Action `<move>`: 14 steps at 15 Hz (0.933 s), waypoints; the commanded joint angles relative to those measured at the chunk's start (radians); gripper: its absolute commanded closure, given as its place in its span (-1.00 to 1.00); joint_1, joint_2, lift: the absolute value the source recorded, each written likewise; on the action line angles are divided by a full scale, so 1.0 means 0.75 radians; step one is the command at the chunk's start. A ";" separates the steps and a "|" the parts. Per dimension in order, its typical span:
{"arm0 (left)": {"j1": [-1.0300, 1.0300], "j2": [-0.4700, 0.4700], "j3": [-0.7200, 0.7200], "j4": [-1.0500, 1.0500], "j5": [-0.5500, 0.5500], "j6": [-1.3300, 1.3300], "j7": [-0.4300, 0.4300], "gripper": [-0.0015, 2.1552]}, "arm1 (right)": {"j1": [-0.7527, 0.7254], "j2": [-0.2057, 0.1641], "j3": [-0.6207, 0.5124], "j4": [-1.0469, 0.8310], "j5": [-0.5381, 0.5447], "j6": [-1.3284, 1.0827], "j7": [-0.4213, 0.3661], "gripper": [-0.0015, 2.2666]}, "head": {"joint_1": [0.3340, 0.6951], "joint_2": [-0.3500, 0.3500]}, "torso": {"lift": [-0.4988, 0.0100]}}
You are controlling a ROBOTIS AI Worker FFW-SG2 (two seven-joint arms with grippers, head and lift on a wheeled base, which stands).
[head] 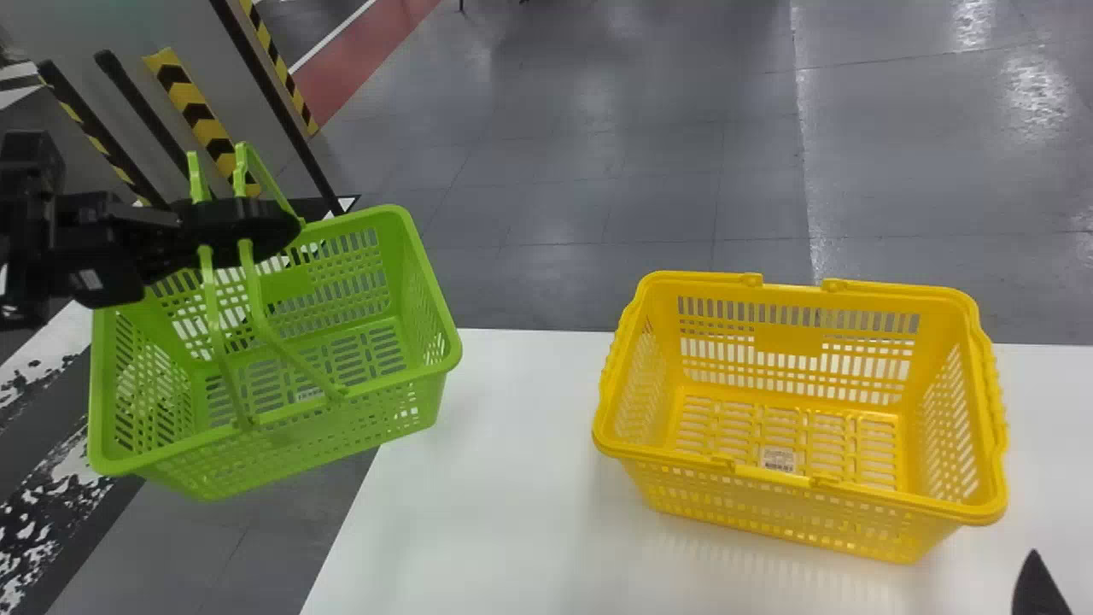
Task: Grasp handle with right gripper to insert into left gripper then lift and swing left to center
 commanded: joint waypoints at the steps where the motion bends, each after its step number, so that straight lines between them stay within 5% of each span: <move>1: 0.219 -0.006 0.159 -0.099 0.070 0.002 0.008 0.98 | 0.000 0.001 -0.006 0.004 -0.002 -0.006 0.000 -0.93 | 1.00 1.00 | 0.60; 7: 0.802 -0.143 0.640 -0.469 0.215 0.002 0.061 0.98 | 0.006 -0.001 -0.028 0.024 -0.012 -0.038 0.004 -0.93 | 1.00 1.00 | 0.60; 14: 1.236 -0.366 0.897 -0.893 0.364 0.002 0.108 0.98 | 0.020 0.001 -0.067 0.034 -0.042 -0.083 0.016 -0.93 | 1.00 0.92 | 0.60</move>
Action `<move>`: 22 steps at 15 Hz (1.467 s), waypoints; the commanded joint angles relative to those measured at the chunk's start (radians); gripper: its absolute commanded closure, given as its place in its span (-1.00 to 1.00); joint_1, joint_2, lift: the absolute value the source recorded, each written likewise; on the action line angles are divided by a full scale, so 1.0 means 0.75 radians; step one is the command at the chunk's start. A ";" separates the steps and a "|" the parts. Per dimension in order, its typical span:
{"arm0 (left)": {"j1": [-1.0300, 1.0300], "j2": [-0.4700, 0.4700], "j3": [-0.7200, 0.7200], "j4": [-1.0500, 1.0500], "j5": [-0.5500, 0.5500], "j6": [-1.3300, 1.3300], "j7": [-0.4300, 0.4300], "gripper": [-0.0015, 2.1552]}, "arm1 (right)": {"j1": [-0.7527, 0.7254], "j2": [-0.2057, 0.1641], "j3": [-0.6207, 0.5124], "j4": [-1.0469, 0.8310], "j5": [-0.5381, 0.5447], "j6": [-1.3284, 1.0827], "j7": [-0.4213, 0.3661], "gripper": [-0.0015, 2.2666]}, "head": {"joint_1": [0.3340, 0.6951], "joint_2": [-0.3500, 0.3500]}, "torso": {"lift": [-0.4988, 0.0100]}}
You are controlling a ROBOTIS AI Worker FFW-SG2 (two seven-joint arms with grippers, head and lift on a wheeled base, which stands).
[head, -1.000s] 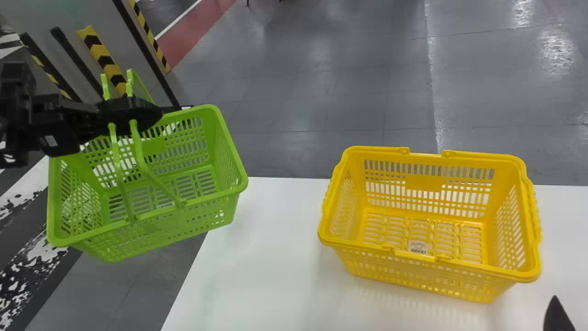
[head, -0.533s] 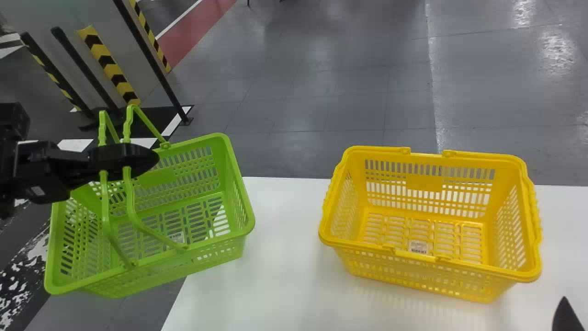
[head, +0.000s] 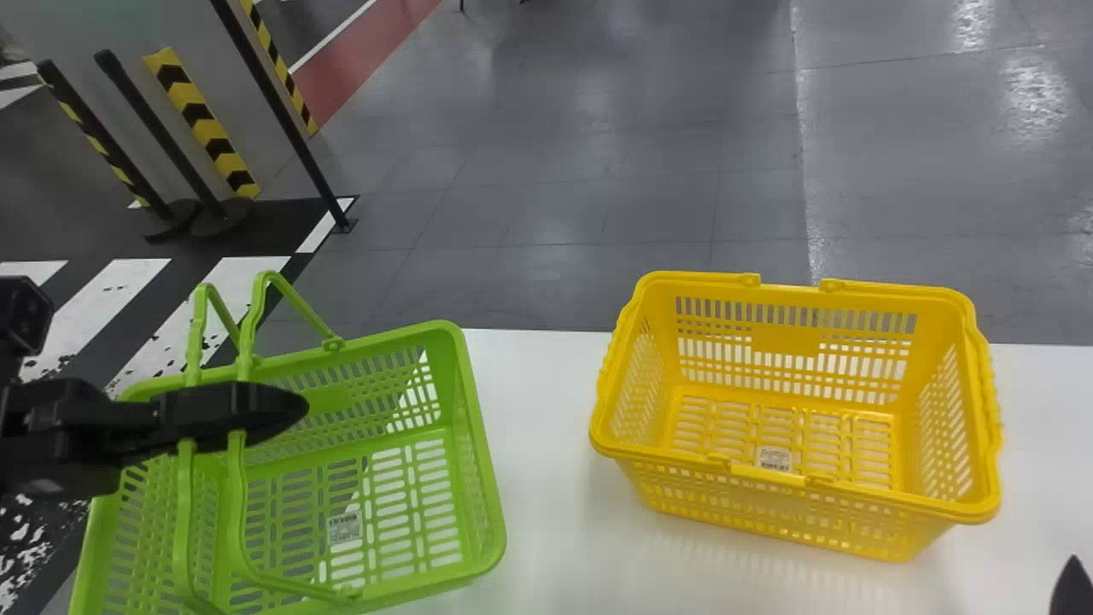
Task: Grasp handle with right gripper to insert into left gripper then lift and swing left to center
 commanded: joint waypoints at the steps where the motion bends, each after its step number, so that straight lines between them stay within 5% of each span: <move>1: 0.114 -0.073 0.042 -0.141 0.051 0.002 0.014 0.98 | 0.010 0.001 -0.009 0.001 -0.007 -0.021 0.000 -0.93 | 1.00 0.89 | 0.60; 11: 0.313 -0.360 -0.027 -0.673 0.231 0.002 0.157 0.98 | 0.026 0.003 -0.009 0.007 -0.007 -0.074 0.012 -0.93 | 1.00 0.28 | 0.60; 22: 0.045 -0.429 -0.527 -0.755 0.154 0.002 0.327 0.98 | 0.055 0.011 -0.003 0.005 -0.007 -0.115 0.012 -0.93 | 1.00 -0.40 | 0.60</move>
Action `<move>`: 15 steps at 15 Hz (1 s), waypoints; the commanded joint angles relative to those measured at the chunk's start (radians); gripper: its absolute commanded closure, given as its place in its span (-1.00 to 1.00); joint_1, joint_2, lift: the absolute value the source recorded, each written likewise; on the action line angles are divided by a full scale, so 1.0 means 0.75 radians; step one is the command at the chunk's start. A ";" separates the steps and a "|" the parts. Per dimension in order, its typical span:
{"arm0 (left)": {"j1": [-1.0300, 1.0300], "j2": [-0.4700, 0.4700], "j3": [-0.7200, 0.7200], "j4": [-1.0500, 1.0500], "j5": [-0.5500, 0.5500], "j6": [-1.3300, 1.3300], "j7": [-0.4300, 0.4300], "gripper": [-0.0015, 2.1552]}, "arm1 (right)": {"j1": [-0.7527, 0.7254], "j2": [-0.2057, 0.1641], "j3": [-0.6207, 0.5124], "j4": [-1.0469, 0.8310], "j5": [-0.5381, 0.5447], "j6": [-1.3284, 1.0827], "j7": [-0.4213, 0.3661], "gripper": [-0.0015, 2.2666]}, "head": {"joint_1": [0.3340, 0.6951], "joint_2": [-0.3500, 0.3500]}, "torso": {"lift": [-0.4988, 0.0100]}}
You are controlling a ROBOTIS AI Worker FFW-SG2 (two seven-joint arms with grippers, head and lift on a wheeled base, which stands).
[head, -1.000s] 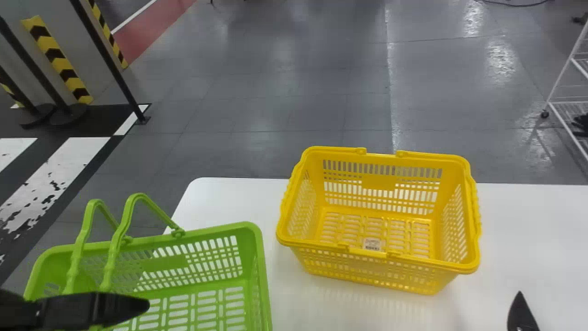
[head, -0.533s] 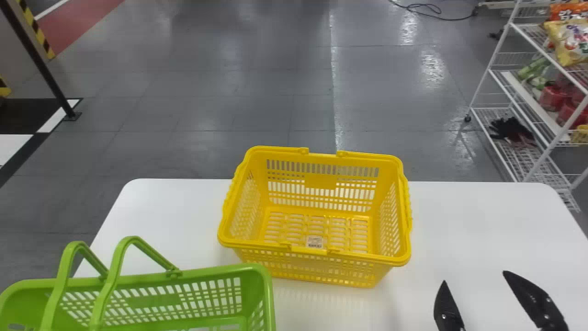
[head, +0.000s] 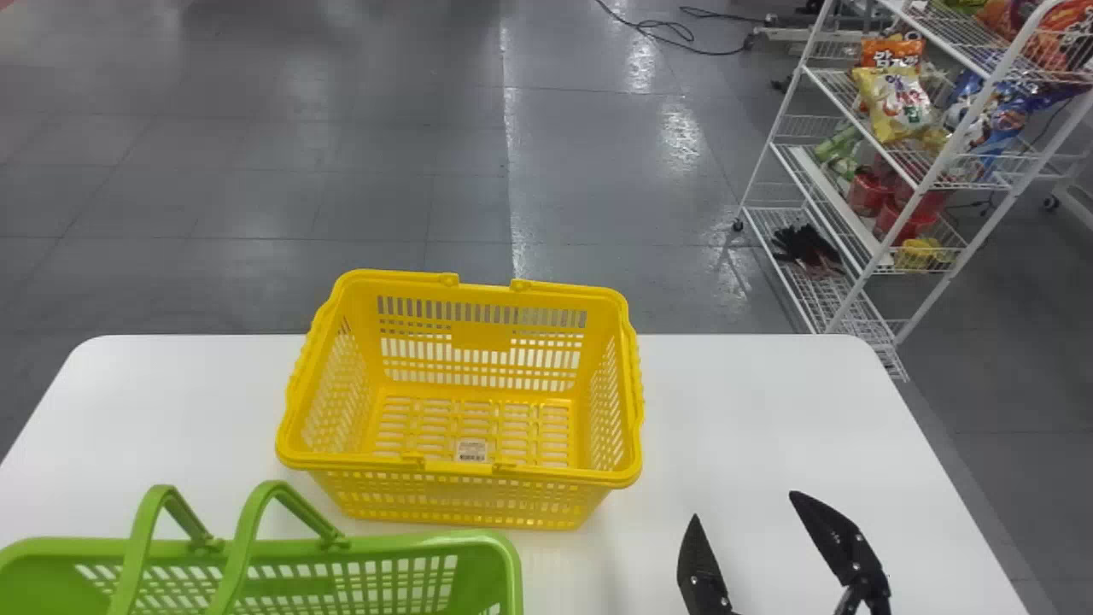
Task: Grasp handle with right gripper to insert into left gripper then lift and swing left to center
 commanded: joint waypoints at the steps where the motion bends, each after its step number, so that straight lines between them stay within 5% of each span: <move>1: -0.053 -0.011 -0.081 -0.001 -0.004 0.002 0.016 0.98 | 0.006 0.003 0.001 -0.001 0.000 -0.008 0.000 -0.93 | 1.00 -0.43 | 0.60; 9: -0.202 -0.052 -0.294 0.013 -0.037 0.002 0.116 0.98 | 0.015 0.003 0.001 0.001 0.000 -0.028 0.002 -0.93 | 1.00 -0.71 | 0.60; 15: -0.249 -0.056 -0.322 0.065 -0.076 0.002 0.153 0.98 | 0.019 0.001 -0.007 0.001 0.000 -0.028 0.004 -0.93 | 1.00 -0.74 | 0.60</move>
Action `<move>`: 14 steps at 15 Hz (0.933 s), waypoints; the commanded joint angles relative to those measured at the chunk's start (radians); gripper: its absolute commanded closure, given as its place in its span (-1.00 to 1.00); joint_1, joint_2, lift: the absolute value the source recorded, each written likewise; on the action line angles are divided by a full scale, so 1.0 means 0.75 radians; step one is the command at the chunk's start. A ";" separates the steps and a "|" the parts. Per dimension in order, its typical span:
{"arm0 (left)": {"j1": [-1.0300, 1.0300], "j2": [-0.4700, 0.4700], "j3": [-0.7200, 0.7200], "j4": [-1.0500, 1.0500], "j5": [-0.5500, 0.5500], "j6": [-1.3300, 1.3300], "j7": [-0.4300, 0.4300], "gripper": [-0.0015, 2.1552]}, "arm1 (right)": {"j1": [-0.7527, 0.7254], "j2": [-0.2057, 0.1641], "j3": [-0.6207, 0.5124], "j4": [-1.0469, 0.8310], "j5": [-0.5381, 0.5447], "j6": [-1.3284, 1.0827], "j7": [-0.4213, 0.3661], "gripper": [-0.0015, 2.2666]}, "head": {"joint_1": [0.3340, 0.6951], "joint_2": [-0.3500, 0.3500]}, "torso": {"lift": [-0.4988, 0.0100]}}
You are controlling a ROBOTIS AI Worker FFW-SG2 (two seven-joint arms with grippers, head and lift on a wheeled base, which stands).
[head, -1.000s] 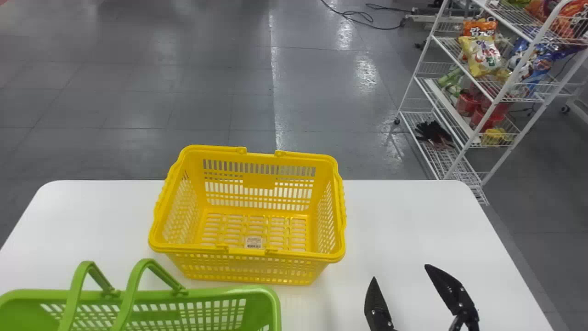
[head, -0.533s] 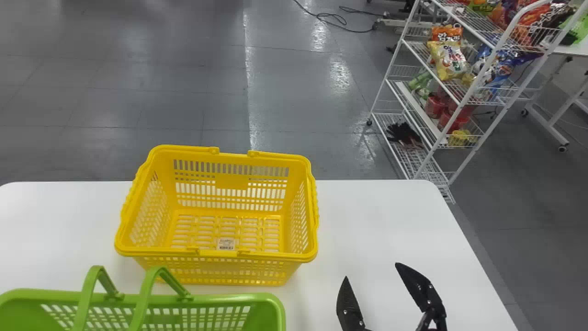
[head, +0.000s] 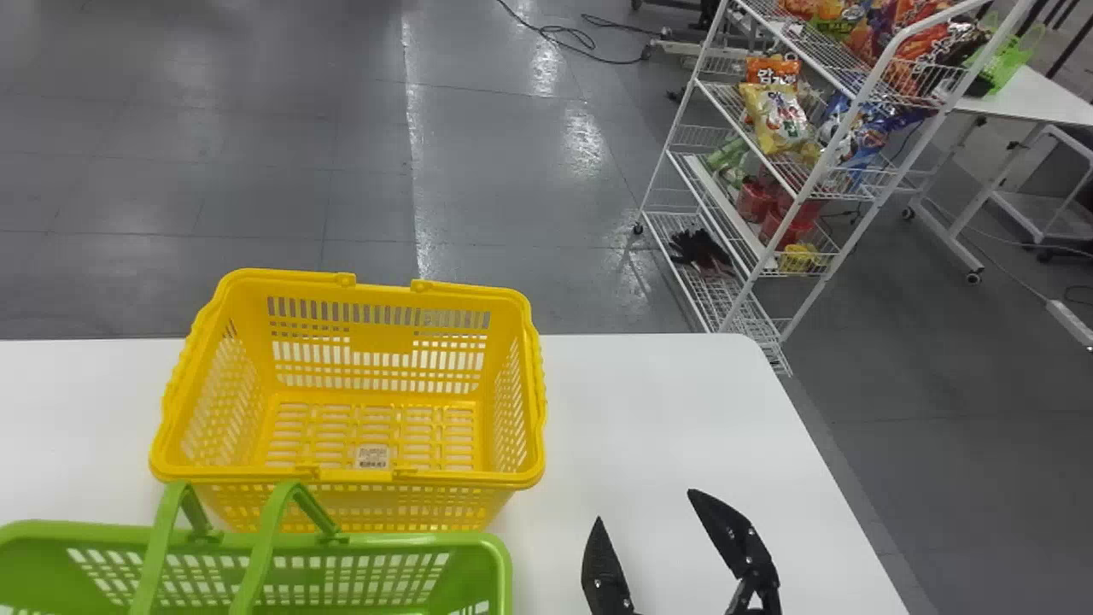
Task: Grasp handle with right gripper to insert into left gripper then lift and swing left to center
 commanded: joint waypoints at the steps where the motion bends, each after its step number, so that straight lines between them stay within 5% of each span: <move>1: -0.004 -0.002 0.002 0.007 -0.002 0.002 0.010 0.98 | 0.000 0.000 -0.002 0.000 0.000 0.000 0.000 -0.93 | 1.00 -0.73 | 0.60; 14: 0.008 -0.010 0.038 -0.001 0.113 0.002 0.253 0.98 | -0.016 0.002 -0.002 0.008 -0.002 0.004 0.000 -0.93 | 1.00 -0.65 | 0.60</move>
